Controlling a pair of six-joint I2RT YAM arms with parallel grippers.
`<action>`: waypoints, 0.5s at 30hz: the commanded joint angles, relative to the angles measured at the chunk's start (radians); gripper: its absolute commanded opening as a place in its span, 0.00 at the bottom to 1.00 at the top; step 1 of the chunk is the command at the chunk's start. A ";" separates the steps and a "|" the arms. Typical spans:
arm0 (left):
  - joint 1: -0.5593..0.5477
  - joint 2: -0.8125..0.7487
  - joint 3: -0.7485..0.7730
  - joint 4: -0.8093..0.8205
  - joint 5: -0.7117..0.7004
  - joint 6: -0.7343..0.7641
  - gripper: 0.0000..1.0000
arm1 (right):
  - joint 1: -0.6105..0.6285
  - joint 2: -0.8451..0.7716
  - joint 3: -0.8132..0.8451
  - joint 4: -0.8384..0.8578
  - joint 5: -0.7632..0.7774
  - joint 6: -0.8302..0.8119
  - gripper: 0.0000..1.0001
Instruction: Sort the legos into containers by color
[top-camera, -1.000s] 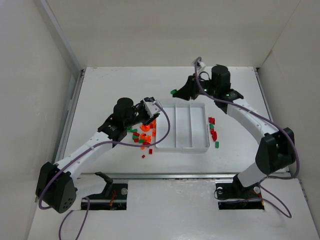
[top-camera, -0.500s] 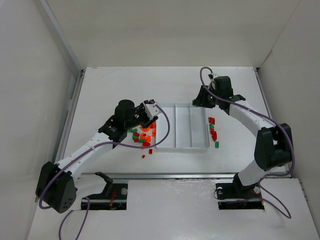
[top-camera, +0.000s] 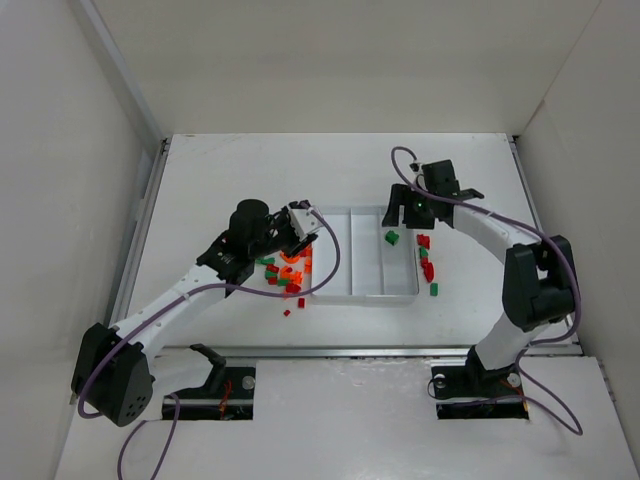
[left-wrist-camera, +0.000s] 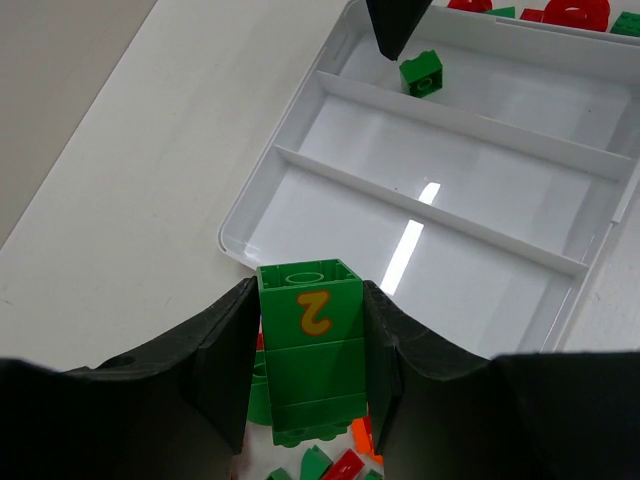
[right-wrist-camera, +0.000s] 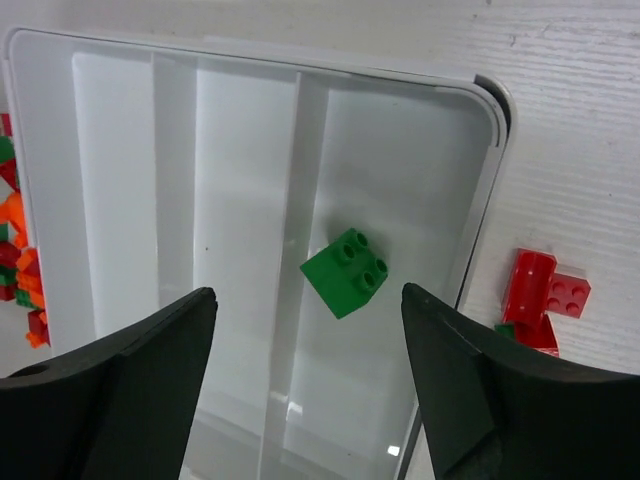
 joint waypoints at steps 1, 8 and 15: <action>0.001 -0.003 0.029 0.031 0.048 0.018 0.00 | 0.000 -0.057 0.058 -0.014 -0.070 -0.058 0.81; -0.008 -0.003 0.058 0.031 0.081 0.097 0.00 | 0.063 -0.200 0.080 0.122 -0.329 -0.055 0.81; -0.008 -0.003 0.067 0.069 0.136 0.140 0.00 | 0.245 -0.099 0.216 0.224 -0.627 -0.055 0.81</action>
